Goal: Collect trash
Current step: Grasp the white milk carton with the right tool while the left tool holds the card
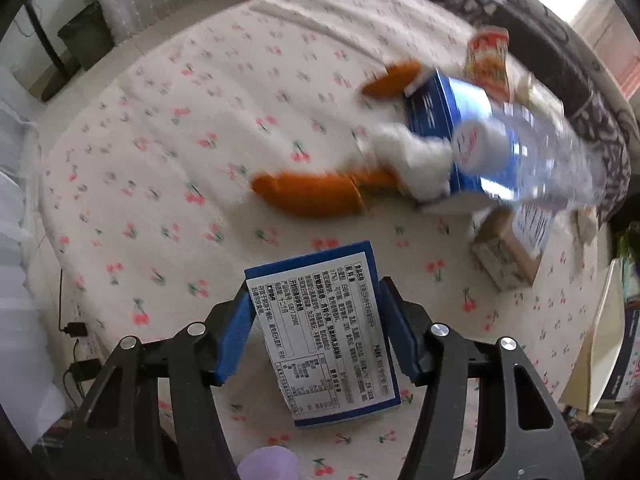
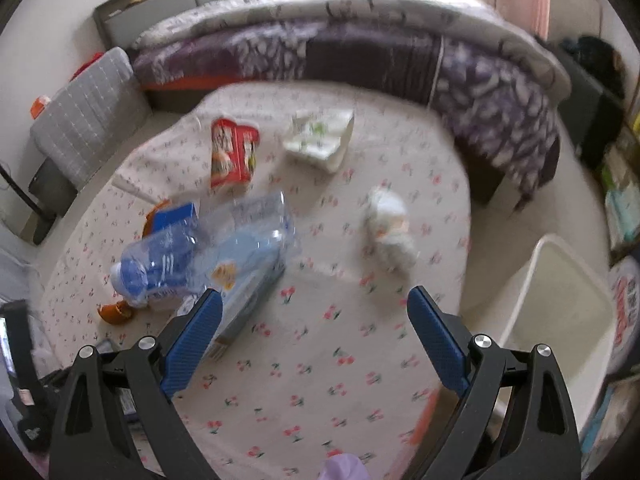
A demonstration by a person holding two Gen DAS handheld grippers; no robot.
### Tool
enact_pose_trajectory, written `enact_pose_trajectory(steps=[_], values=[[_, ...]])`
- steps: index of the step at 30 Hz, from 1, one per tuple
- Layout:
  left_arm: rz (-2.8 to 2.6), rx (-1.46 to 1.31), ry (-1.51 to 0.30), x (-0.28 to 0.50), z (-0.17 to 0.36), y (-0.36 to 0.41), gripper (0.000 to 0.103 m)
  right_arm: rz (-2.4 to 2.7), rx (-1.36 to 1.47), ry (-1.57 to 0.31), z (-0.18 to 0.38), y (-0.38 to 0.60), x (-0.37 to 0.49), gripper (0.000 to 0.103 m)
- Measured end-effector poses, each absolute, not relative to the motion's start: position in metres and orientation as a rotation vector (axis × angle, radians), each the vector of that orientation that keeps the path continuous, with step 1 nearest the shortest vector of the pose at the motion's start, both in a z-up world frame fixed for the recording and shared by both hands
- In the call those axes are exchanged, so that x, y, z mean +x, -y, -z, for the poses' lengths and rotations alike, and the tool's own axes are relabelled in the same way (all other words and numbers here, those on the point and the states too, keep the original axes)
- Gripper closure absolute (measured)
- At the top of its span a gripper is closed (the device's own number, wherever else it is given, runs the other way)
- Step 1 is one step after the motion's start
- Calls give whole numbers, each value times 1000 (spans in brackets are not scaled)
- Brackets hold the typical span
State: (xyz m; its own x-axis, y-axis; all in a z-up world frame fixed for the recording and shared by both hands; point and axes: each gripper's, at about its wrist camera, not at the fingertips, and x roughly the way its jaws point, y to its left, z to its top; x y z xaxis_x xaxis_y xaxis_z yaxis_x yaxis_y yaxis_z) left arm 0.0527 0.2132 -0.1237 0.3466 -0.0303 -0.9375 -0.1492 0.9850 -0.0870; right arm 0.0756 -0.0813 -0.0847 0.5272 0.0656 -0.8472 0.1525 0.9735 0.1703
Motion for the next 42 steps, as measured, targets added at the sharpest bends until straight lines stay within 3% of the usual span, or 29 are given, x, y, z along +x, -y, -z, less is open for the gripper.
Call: enact_pose_trajectory(steps=[12, 23, 26, 28, 42], values=[[-79, -157, -1102, 62, 89, -203, 46, 47, 81, -1088, 125, -1, 103, 12], [-91, -221, -1107, 69, 90, -227, 46, 26, 212, -1214, 164, 2, 141, 12], [-88, -225, -1101, 69, 87, -227, 46, -3, 138, -1160, 157, -8, 140, 34], [-86, -224, -1091, 70, 84, -227, 46, -53, 162, -1155, 151, -9, 138, 38], [-47, -221, -1008, 71, 57, -208, 46, -163, 147, -1054, 90, 18, 86, 45]])
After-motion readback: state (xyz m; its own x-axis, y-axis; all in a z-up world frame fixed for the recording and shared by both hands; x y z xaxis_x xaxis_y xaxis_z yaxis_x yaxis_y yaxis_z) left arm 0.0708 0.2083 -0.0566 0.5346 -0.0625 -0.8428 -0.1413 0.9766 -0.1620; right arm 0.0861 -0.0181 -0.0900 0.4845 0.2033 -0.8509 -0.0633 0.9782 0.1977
